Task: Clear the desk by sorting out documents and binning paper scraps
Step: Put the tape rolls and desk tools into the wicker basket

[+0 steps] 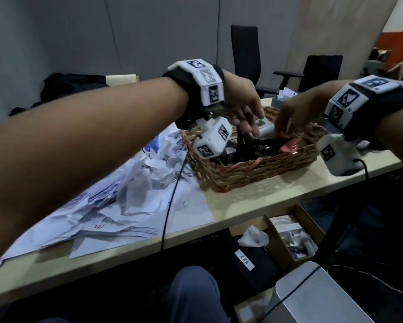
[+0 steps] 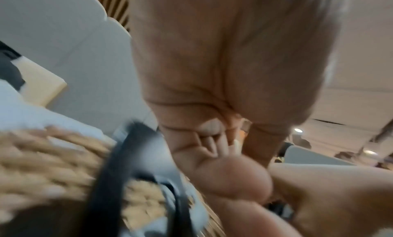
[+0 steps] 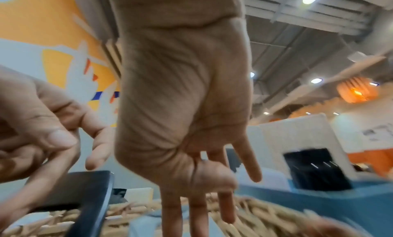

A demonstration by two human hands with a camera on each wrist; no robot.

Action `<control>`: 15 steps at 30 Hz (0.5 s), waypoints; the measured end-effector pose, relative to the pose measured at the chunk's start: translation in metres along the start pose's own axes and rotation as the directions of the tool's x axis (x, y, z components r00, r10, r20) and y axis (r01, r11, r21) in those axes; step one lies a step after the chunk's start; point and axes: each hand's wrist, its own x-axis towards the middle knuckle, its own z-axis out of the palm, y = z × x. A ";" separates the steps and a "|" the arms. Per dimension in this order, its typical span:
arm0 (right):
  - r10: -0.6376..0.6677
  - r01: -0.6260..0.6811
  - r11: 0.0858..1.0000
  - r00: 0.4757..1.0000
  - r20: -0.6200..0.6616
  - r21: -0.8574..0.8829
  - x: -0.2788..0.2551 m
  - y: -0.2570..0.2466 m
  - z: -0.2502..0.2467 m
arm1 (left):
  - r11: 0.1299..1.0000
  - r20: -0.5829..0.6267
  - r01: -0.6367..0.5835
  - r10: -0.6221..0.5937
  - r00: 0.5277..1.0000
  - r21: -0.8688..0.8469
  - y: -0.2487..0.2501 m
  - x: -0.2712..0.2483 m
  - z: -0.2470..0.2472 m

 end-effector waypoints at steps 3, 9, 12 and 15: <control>-0.051 0.065 0.997 0.971 -0.235 0.050 -0.013 -0.033 -0.034 | 0.997 -0.054 -0.069 0.071 0.996 0.036 -0.023 -0.033 -0.032; -0.194 0.359 0.925 0.726 -0.660 0.123 -0.021 -0.142 -0.075 | 0.996 -0.314 0.042 -0.015 0.949 0.081 -0.093 -0.085 -0.082; -0.272 0.446 0.892 0.660 -0.700 0.074 -0.013 -0.194 -0.084 | 0.985 -0.385 0.142 -0.095 0.918 0.095 -0.126 -0.110 -0.102; -0.311 0.444 0.891 0.743 -0.593 0.090 0.010 -0.237 -0.088 | 0.959 -0.469 0.241 -0.146 0.871 0.149 -0.155 -0.136 -0.112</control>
